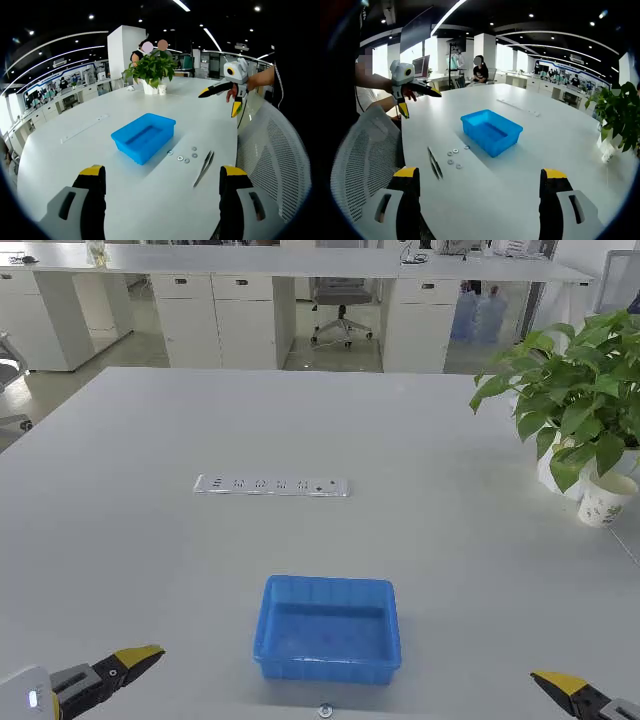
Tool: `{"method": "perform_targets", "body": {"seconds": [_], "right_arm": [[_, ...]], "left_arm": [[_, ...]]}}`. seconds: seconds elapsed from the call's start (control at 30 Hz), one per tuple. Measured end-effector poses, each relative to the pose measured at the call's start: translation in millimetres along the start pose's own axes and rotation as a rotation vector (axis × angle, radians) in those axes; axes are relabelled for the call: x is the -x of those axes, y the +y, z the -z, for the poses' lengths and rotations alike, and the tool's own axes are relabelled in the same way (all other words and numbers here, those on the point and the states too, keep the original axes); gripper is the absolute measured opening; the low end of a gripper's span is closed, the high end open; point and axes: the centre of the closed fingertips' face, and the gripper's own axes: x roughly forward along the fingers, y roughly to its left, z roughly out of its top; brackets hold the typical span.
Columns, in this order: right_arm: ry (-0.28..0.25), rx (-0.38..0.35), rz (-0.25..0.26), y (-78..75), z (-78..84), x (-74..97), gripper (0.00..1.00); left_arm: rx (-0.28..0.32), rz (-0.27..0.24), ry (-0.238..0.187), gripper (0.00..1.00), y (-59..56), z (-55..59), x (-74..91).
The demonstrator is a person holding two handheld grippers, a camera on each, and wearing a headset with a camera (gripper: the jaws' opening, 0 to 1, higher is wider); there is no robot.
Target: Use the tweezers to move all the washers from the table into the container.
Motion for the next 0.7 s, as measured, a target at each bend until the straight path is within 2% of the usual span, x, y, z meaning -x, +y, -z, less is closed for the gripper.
{"method": "perform_targets", "body": {"seconds": [0.7], "right_arm": [[-0.002,0.006,-0.001,0.2,-0.8,0.6,1.0]], "left_arm": [[-0.004,0.0,-0.002,0.99,0.5,-0.4,0.3]]}}
